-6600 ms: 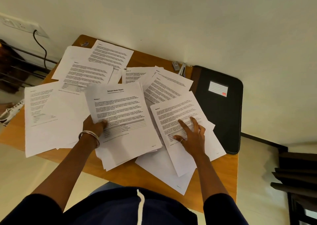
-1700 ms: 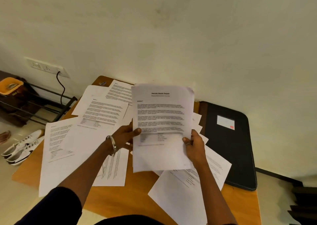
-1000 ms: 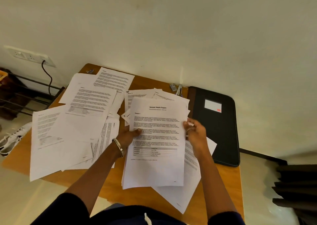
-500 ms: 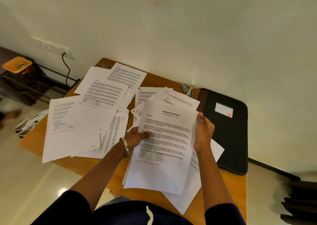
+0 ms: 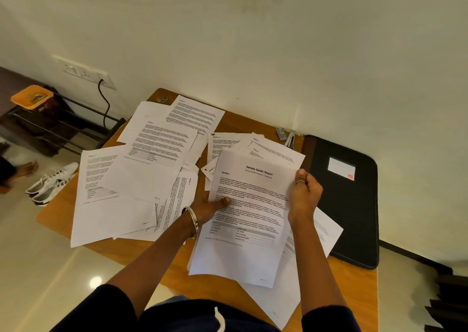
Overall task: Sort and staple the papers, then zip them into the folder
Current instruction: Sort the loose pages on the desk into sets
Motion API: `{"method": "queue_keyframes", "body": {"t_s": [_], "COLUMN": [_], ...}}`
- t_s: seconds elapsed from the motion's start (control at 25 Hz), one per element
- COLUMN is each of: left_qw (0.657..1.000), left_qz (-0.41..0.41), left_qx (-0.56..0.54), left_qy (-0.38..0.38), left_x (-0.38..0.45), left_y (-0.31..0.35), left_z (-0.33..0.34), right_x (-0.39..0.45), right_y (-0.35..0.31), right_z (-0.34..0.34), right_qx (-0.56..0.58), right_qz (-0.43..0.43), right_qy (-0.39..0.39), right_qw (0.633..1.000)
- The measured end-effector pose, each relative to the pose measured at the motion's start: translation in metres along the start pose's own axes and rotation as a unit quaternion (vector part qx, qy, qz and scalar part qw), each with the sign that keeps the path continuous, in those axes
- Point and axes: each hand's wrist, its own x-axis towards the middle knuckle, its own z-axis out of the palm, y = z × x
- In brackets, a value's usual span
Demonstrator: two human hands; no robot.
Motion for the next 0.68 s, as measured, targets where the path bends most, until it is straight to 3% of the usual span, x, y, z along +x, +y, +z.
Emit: {"method": "queue_keyframes", "body": {"t_s": [0.12,0.36,0.68], "left_qw": [1.000,1.000,0.994], "left_qz": [0.019,0.011,-0.059], "left_qx": [0.000,-0.001,-0.087], "left_qy": [0.001,-0.015,0.029], "left_x": [0.006,0.022,0.052], "left_y": [0.006,0.006,0.011], "left_z": [-0.015,-0.040,-0.070], "right_x": [0.002,0.012,-0.014], "right_y": [-0.012,-0.016,0.019], "right_z": [0.009,0.035,0.037], "right_qx": [0.099,0.104,-0.015], "right_qz": [0.088,0.154,0.198], "right_qy": [-0.020,-0.036,-0.219], "right_qw": [0.991,0.982,0.955]}}
